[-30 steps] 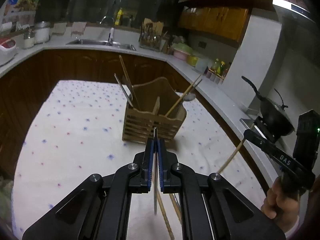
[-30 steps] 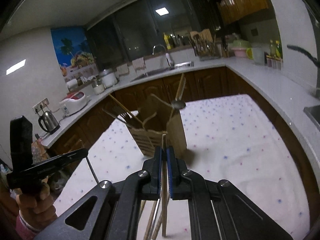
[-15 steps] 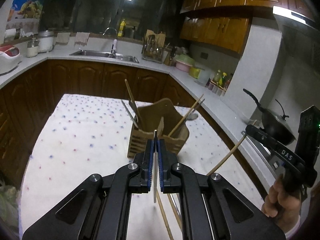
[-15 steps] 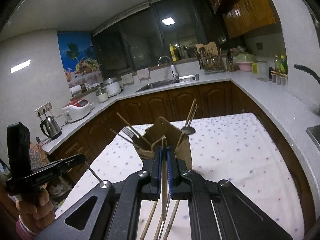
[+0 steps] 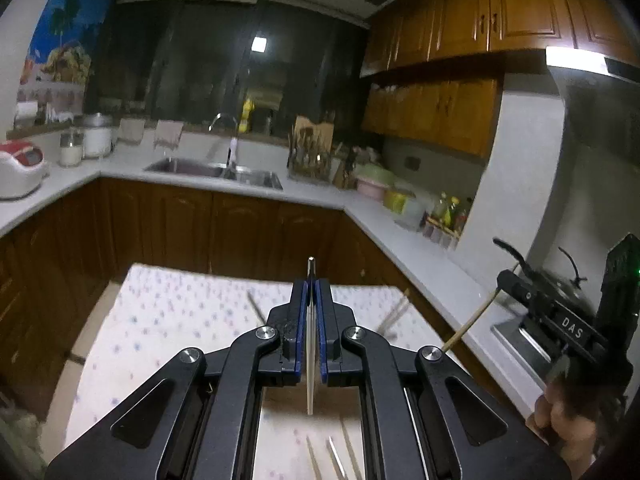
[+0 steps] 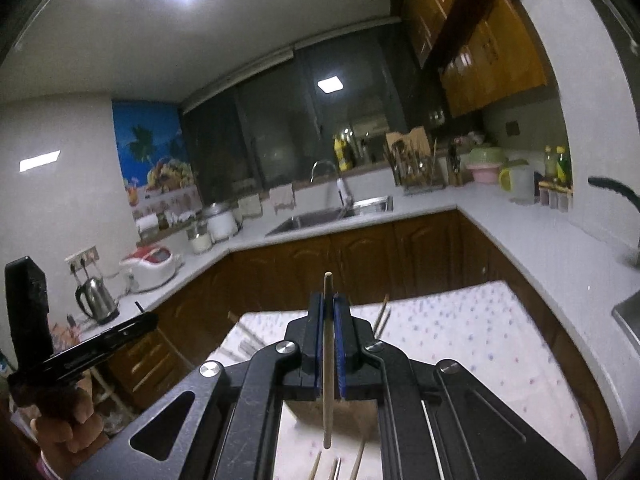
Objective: Organize utensils
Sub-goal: 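Lift both chopsticks and lower them into the wooden holder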
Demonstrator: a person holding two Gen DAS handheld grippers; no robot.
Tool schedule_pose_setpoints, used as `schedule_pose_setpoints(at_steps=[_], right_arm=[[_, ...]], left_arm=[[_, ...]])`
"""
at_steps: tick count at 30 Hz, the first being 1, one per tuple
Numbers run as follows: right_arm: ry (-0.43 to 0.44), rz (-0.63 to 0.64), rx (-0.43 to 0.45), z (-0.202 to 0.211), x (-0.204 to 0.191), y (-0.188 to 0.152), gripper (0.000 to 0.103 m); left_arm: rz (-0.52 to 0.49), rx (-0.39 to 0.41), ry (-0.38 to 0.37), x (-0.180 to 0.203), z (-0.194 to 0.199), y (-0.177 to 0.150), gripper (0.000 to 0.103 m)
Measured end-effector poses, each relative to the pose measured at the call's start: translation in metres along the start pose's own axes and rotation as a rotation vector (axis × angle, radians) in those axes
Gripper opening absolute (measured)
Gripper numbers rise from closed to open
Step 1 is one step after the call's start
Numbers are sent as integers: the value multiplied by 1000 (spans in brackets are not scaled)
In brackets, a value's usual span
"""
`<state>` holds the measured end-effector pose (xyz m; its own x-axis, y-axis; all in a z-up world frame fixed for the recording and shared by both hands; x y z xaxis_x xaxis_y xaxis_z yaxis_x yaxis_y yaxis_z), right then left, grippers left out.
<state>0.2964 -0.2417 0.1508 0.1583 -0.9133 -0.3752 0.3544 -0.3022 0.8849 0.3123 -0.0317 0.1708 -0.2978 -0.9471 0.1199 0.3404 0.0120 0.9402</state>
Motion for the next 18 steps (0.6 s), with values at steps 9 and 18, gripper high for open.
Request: schedule_pose_setpoints(at_steps=[9, 18], right_arm=[[-21, -38, 58, -36, 12, 27, 5], [-55, -37, 4, -71, 25, -14, 5]], left_arm=[[40, 20, 54, -15, -52, 10, 4], [88, -74, 61, -29, -91, -47, 4]])
Point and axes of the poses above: each gripper's, at about its wrist camera, not at the fingertips, and z roughly against the way its jaws point, x to its right, y to its top, the point moved 9 cm from there along -z, roughly the way its jaws point, and after that the axes turned 7 degrees about -z, right-handed, at the moved point
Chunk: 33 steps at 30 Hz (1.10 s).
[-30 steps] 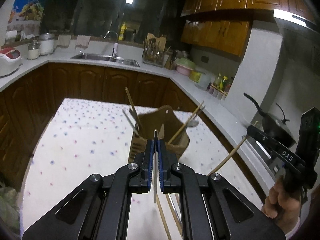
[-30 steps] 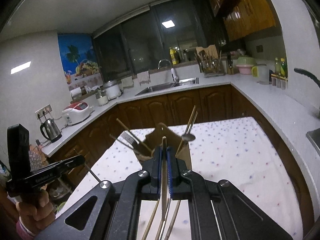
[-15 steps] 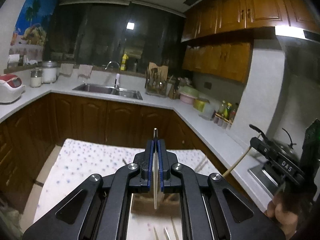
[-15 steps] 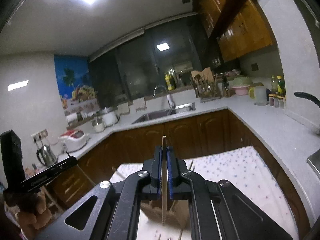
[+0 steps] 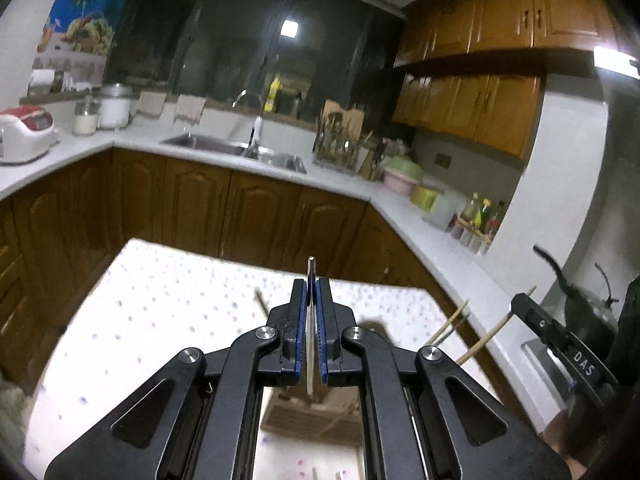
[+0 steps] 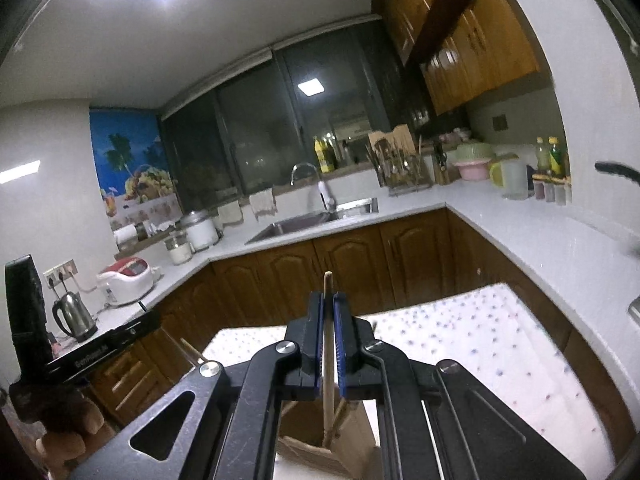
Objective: Organize utensils
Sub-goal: 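Lift both chopsticks and lower them into the wooden holder, then open both tools to release the chopsticks into the holder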
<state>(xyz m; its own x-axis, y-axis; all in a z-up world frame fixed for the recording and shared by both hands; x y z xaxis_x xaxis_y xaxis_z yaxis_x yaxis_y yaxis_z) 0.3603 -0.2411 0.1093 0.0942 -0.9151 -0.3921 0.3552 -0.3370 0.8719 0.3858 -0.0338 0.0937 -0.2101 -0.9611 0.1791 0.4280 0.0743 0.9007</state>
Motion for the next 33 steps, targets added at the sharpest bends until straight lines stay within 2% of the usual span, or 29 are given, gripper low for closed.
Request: schedule_pose_setpoints(at_steps=[9, 21, 25, 27, 29, 31, 33], right_arm=[[-22, -23, -115, -25, 19, -45, 5], [-29, -17, -119, -25, 19, -42, 5], [-18, -37, -128, -25, 19, -44, 12], [-12, -55, -126, -23, 20, -43, 23], [-2, -72, -112, -18, 20, -41, 52], [11, -88, -86, -8, 20, -35, 61], [25, -101, -61, 3, 19, -29, 74]], left_arm=[[20, -82, 4, -10, -18, -38, 5], [18, -89, 2, -11, -18, -38, 5], [3, -94, -23, -7, -16, -35, 5], [-4, -88, -22, -5, -12, -33, 9], [1, -80, -28, -4, -4, -31, 16], [9, -59, -32, -4, 8, -27, 33], [14, -33, -25, -4, 20, -25, 57]])
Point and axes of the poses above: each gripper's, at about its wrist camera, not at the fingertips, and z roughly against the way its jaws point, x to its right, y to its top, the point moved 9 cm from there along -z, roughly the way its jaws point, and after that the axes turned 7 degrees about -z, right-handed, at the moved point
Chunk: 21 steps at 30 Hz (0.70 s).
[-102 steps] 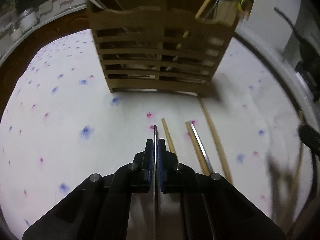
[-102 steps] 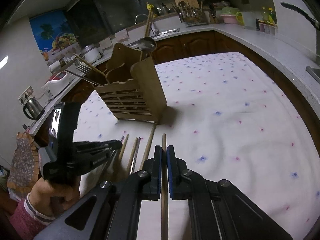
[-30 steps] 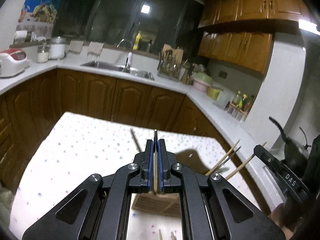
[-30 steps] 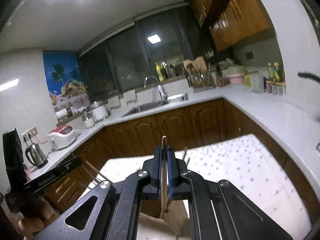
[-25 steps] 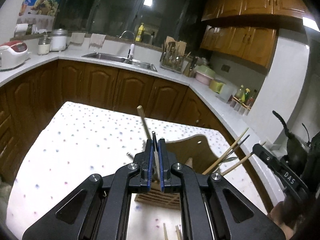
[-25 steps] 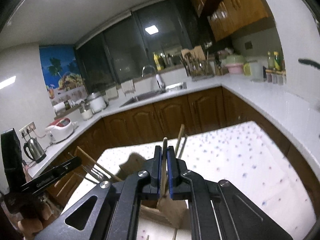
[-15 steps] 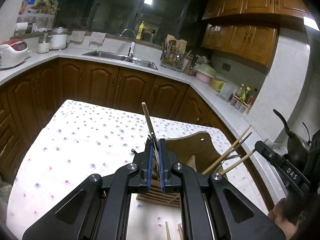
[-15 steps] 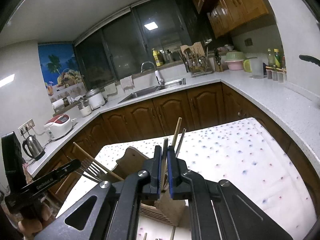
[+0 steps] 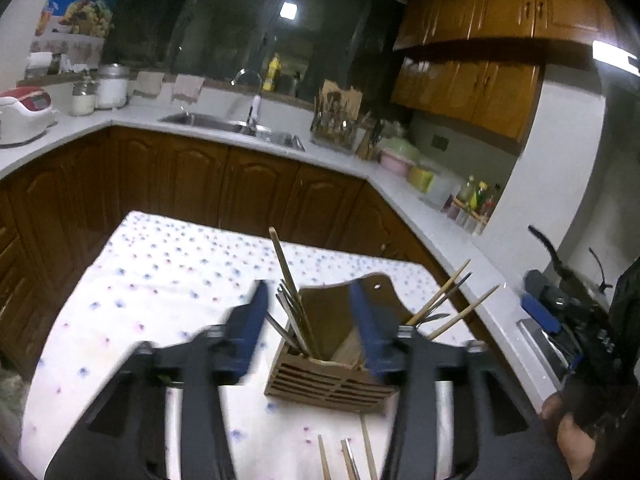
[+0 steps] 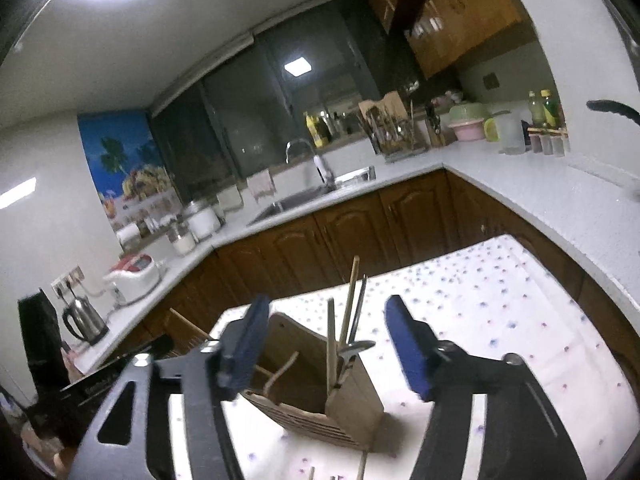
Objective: Organize utensils
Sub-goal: 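Open both tools to release the chopsticks into the holder, then move both open tools back over the remaining chopsticks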
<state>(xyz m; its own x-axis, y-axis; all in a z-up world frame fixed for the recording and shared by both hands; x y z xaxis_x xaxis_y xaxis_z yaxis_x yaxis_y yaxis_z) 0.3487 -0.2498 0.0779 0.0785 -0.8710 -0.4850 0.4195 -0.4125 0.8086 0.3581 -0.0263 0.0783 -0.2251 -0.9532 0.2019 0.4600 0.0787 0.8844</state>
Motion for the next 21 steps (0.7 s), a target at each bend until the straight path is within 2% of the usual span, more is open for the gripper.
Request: schedule_pose_setpoints(at_steps=[1, 2, 3, 5, 11, 21], right_arm=[[8, -8, 14, 7, -1, 3, 87], [15, -12, 27, 13, -1, 6, 95], [21, -13, 46, 21, -3, 8, 96], [28, -10, 69, 33, -4, 10, 99], [31, 5, 71, 65, -5, -5, 100], [-10, -5, -29, 89, 17, -63, 101]], left_arm=[[3, 16, 4, 0, 9, 0, 59], [5, 24, 6, 0, 15, 0, 65], [7, 30, 10, -1, 21, -1, 73], [17, 43, 25, -4, 34, -6, 78], [50, 28, 39, -10, 58, -33, 81], [64, -80, 56, -12, 70, -97, 81]])
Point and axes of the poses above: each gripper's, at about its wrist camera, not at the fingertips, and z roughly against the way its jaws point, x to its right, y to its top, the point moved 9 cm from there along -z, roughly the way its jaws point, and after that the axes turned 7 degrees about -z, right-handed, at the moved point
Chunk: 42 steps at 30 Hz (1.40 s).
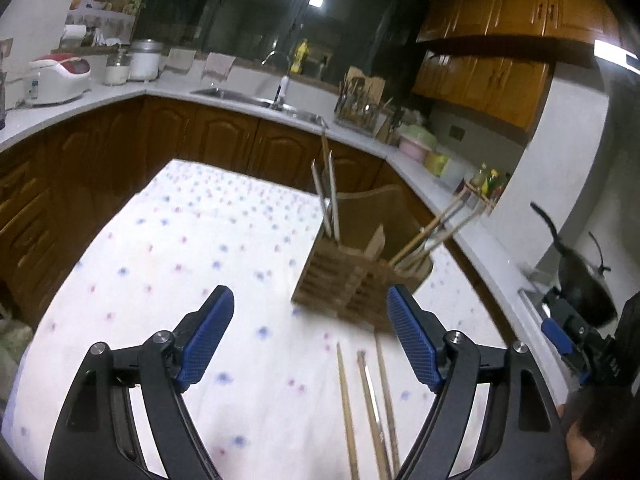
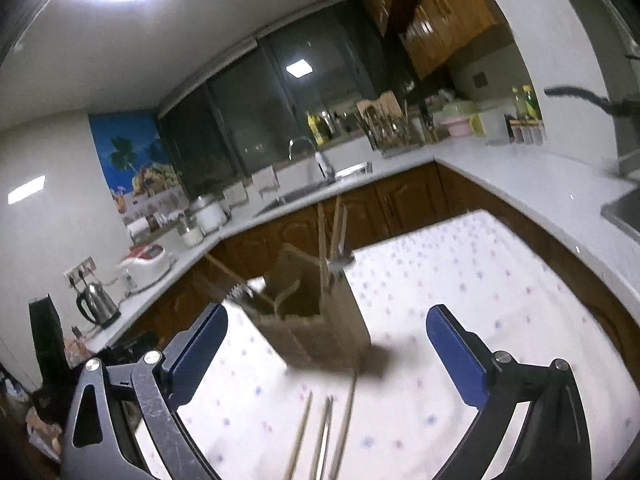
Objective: Organize utensils
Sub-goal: 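Move both open tools back over the remaining chopsticks, then grasp a wooden chopstick with the left tool while the right tool grasps another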
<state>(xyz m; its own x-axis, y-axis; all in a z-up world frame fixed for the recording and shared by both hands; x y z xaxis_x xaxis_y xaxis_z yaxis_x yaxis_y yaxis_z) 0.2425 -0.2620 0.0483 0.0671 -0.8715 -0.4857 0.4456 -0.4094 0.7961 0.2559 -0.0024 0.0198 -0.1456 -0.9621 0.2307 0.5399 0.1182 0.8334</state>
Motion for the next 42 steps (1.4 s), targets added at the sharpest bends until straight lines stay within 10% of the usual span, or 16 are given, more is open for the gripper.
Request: schedule_pose_setpoints(at_steps=[30, 42], right_arm=[[-75, -24, -187, -8, 42, -84, 99], [-82, 6, -339, -64, 43, -105, 45]], left_arm=[[-85, -234, 21, 25, -39, -89, 81], [-154, -382, -10, 50, -107, -101, 50]])
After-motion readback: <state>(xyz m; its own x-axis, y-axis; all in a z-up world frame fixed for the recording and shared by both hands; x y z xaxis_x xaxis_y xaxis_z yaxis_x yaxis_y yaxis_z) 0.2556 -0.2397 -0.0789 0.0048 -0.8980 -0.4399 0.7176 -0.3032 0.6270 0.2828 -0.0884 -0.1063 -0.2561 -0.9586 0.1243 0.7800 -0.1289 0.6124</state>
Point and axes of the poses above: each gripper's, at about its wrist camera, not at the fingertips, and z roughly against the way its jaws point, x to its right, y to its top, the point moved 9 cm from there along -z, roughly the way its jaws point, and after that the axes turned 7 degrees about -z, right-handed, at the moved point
